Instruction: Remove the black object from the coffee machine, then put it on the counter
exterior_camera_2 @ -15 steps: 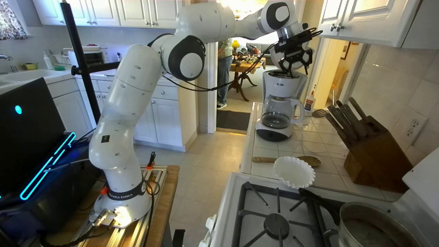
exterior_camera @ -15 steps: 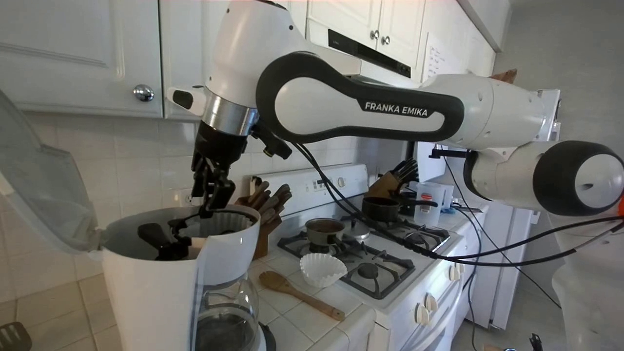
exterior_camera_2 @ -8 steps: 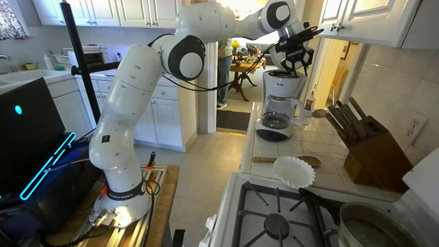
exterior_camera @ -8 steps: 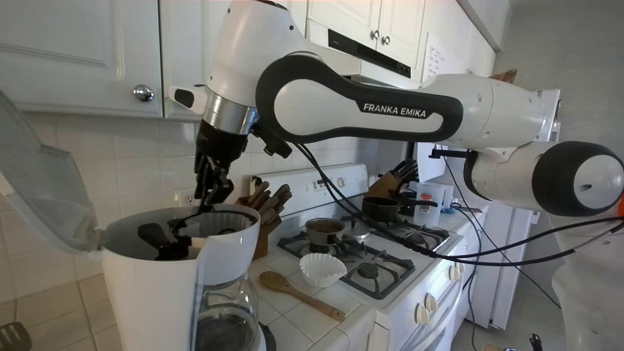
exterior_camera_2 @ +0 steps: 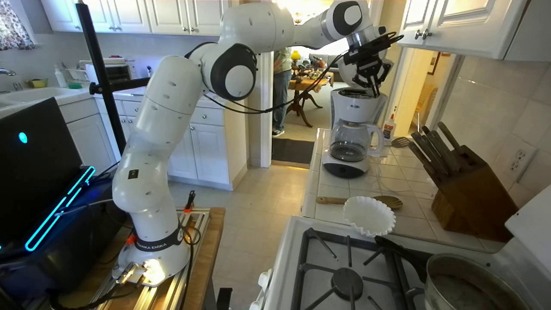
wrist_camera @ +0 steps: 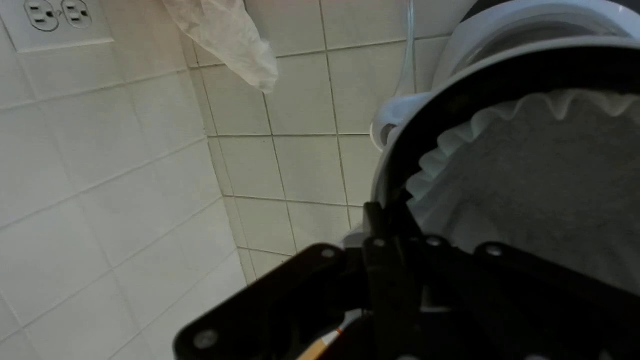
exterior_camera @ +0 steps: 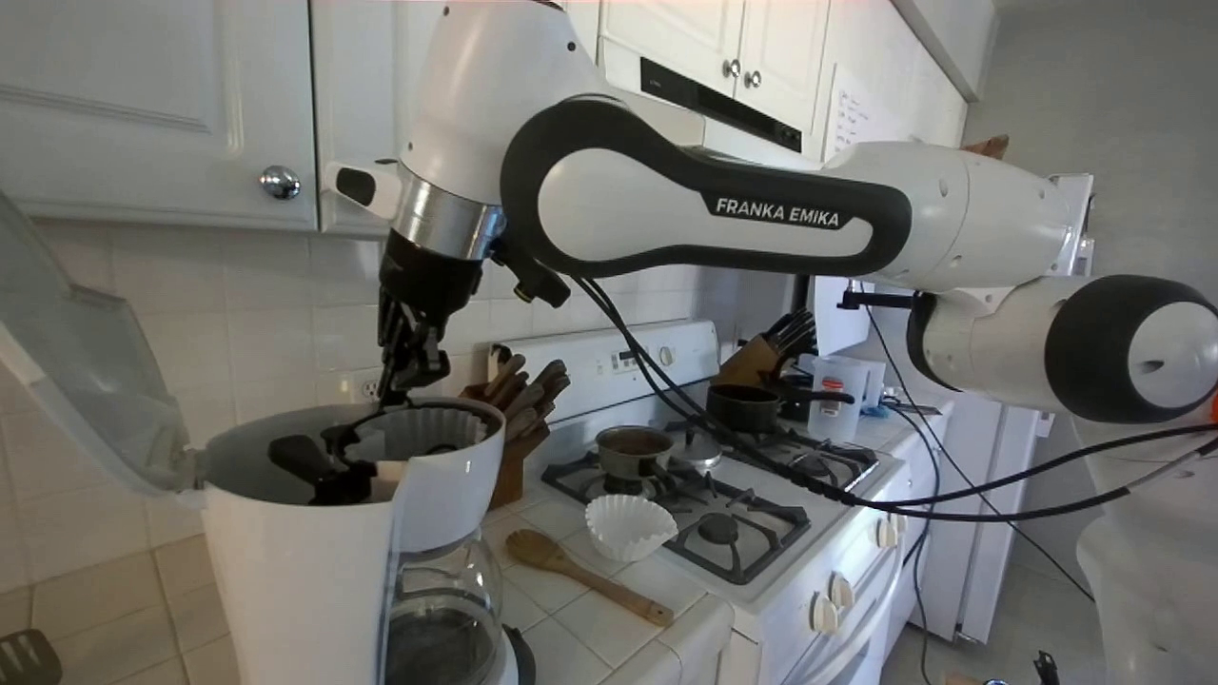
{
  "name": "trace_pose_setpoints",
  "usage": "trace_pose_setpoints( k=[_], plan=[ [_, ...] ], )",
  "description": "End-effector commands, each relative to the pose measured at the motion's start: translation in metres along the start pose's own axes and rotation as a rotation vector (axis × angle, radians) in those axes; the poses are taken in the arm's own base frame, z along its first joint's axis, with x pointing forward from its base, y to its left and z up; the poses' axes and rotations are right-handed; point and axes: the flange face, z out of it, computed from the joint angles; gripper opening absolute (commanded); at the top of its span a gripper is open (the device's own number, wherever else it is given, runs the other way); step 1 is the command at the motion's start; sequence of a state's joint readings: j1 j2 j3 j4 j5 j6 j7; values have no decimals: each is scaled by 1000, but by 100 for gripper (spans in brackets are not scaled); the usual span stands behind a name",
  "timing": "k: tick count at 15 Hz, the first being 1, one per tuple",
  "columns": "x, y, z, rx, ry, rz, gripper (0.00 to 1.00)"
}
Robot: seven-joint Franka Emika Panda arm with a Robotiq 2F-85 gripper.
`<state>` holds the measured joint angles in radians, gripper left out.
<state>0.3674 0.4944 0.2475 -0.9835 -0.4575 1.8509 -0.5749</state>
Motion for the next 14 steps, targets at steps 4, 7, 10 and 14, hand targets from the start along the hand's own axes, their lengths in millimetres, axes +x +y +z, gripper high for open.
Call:
trace_pose_setpoints(
  k=[4,7,10,14],
  plan=[
    [1,2,-14,-45,10,19,2],
    [0,4,-21,-49,17,33,2],
    [-2,6,-27,-31,18,74,2],
    [-10,14,-39,-4,10,164,2]
  ],
)
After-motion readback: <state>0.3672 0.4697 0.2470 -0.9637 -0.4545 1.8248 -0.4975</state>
